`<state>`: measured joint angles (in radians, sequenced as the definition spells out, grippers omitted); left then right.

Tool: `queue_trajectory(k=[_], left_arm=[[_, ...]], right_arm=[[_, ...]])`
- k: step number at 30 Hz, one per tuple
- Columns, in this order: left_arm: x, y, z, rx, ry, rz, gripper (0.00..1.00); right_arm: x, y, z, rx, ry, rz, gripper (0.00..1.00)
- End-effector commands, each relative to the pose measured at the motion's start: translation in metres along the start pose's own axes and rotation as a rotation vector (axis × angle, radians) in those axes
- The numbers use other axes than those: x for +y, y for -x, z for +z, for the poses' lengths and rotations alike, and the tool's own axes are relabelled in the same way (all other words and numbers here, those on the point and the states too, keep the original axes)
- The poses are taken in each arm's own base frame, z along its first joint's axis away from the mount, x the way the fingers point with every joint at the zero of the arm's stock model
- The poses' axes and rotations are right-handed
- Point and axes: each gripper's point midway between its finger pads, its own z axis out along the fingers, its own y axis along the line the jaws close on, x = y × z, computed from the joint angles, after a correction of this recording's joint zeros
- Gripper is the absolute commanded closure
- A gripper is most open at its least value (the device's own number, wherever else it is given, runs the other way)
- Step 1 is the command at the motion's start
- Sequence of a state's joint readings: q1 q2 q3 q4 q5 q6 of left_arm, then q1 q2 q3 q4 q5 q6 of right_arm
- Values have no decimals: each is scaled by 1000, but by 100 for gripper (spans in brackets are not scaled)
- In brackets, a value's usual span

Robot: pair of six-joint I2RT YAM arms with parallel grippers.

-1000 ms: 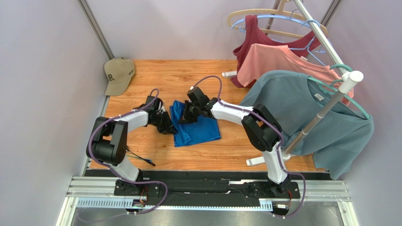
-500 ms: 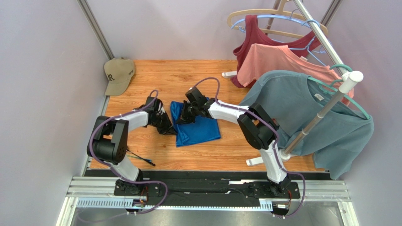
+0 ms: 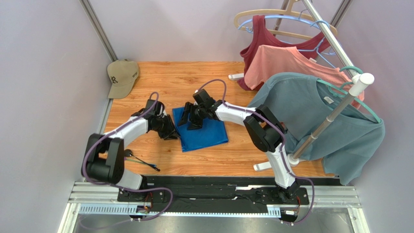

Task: Fold the napkin into a case and place the utensils inside
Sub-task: Fold the rectangle-folded napkin at the center of the board, then rotate the square-folded napkin at the center of the board.

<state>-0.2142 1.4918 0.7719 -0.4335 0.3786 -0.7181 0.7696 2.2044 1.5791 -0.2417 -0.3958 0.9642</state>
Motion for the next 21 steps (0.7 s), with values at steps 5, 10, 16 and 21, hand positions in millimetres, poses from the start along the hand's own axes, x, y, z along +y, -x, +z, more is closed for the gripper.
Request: queue_trajectory(k=[5, 10, 16, 21], left_arm=[[-38, 37, -73, -155, -112, 132, 59], [-87, 49, -48, -3, -310, 218, 69], [-86, 55, 12, 35, -144, 250, 73], [-57, 39, 43, 61, 19, 230, 77]], right_arm=[[23, 10, -98, 4, 140, -259, 27], [-20, -19, -115, 61, 57, -290, 39], [-80, -40, -113, 48, -83, -281, 79], [-125, -26, -111, -21, -269, -366, 81]])
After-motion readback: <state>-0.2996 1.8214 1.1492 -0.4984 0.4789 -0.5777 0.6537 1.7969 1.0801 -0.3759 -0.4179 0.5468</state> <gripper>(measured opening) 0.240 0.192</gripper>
